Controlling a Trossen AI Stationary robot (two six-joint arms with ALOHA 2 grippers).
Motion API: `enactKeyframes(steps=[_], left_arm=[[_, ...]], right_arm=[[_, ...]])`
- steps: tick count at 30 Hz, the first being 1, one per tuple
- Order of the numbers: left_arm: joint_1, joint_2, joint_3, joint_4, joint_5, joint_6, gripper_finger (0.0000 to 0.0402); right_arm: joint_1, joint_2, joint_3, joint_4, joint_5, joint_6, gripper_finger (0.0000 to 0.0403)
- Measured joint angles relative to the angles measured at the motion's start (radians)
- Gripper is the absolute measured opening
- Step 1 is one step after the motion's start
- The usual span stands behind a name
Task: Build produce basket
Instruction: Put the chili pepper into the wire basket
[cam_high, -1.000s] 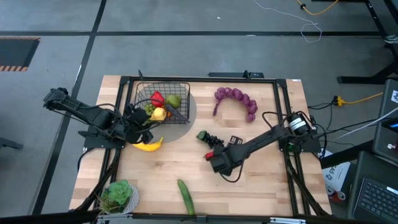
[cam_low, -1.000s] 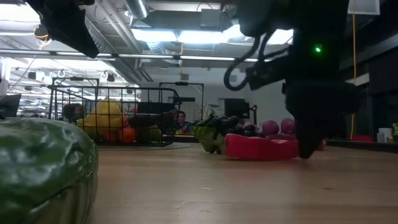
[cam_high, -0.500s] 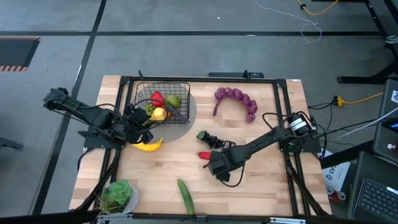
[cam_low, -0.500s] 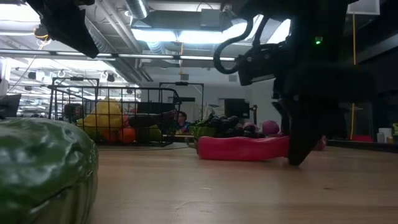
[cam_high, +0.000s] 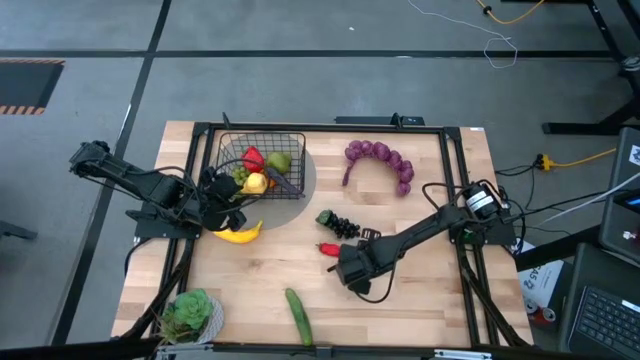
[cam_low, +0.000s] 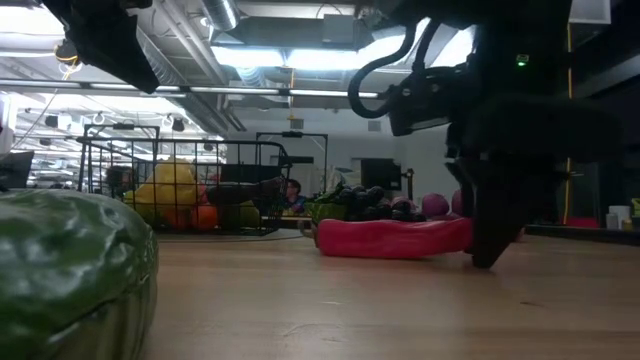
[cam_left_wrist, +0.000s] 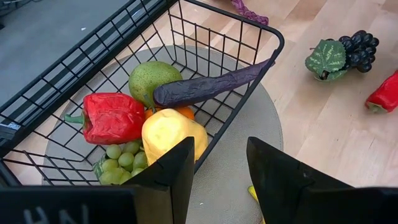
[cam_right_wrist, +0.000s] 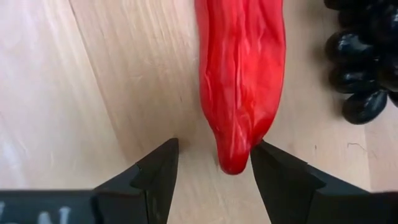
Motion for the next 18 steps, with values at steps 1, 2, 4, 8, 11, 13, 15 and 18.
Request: enactKeyframes(steps=[1,2,4,8,11,13,15,18], left_arm=[[0.0,0.0,0.0,0.0,0.0,0.0,0.0142],[0.0,0.0,0.0,0.0,0.0,0.0,0.0142],[0.0,0.0,0.0,0.0,0.0,0.0,0.0142],[0.0,0.0,0.0,0.0,0.0,0.0,0.0142],[0.0,0.0,0.0,0.0,0.0,0.0,0.0142],[0.0,0.0,0.0,0.0,0.0,0.0,0.0142],[0.0,0.0,0.0,0.0,0.0,0.0,0.0142],[0.0,0.0,0.0,0.0,0.0,0.0,0.0142]], right_arm=[[0.0,0.0,0.0,0.001,0.002,0.0,0.0202],[0.0,0.0,0.0,0.002,0.004,0.001,0.0202],[0.0,0.0,0.0,0.001,0.001,0.008,0.0202],[-0.003,0.0,0.001,-0.009,-0.109,0.083,0.0202],[0.002,-0.002,0.013,-0.019,-0.214,0.085,0.0202],[0.013,-0.002,0.045,-0.042,-0.241,0.079,0.0202],[0.019,-0.005,0.09,-0.066,-0.238,0.073,0.0202],[0.025,-0.006,0.157,-0.098,-0.149,0.021,0.0202]])
